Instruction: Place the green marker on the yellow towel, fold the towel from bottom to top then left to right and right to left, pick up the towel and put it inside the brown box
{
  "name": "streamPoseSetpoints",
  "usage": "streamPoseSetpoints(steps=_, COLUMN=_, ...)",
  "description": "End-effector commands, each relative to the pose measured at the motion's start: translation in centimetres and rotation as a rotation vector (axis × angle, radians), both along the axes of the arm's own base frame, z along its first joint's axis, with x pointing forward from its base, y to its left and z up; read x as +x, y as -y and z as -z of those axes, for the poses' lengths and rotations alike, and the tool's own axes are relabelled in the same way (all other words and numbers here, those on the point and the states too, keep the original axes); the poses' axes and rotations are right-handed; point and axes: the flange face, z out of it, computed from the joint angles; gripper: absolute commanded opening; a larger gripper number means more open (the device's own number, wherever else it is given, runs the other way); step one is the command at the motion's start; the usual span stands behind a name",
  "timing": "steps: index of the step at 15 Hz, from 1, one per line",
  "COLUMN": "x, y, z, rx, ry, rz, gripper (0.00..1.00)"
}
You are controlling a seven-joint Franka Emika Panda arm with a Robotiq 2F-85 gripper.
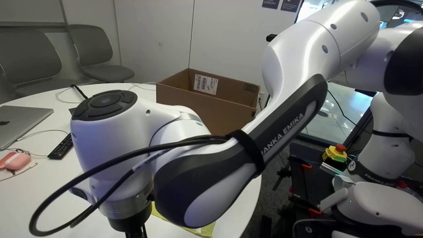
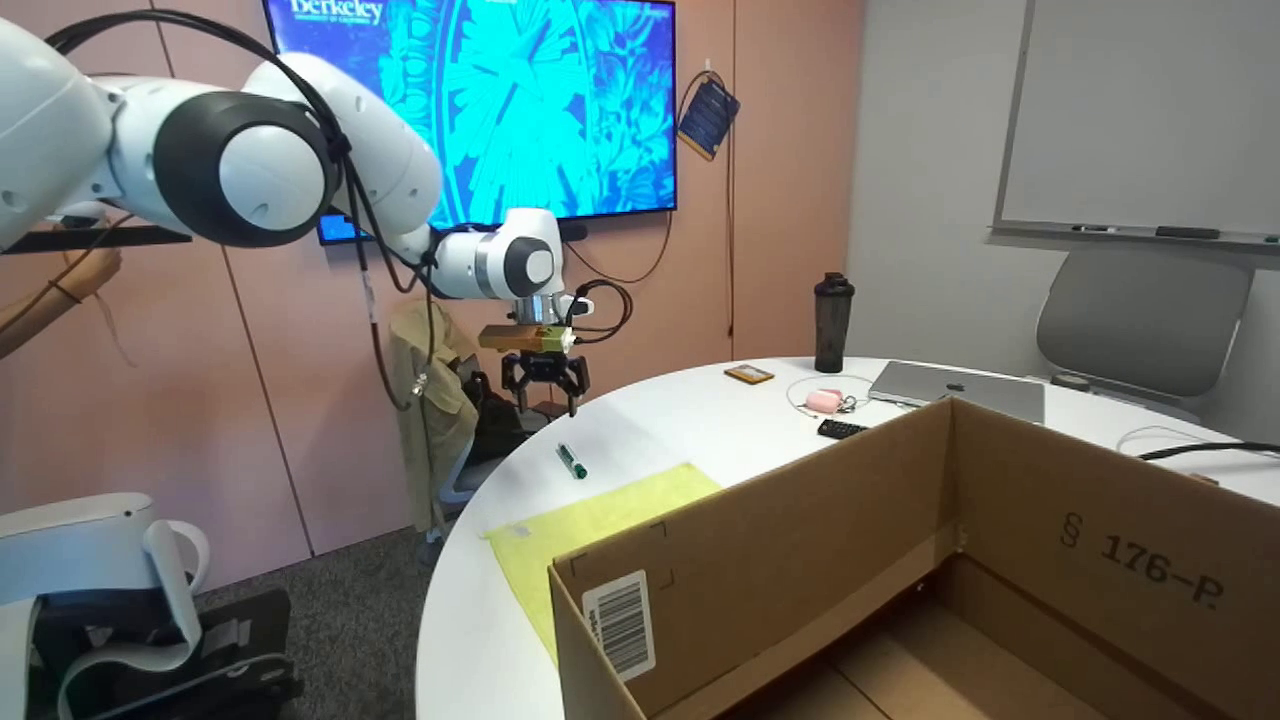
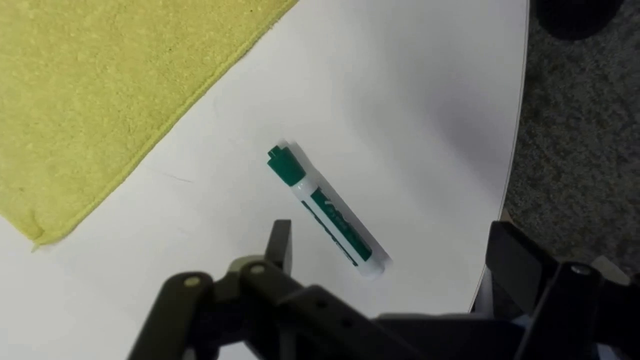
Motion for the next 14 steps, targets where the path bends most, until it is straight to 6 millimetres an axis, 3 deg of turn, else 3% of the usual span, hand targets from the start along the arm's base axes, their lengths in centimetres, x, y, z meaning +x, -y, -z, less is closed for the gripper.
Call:
streamPoseSetpoints(steps=1, x=0.4, y=-0.2, z=1.3, rx=0.032, ry=-0.014, rz=-0.142, gripper=1.00)
streamPoseSetpoints(steps=5, x=0.0, y=-0.8, z=3.5, rx=0.027, ry=-0.001, rz=-0.231, gripper=1.00)
streamPoseSetpoints(steps=14, x=1.4, y=-1.3, z=6.6, rx=0.094, ry=0.030, rz=-0.150, gripper=1.00)
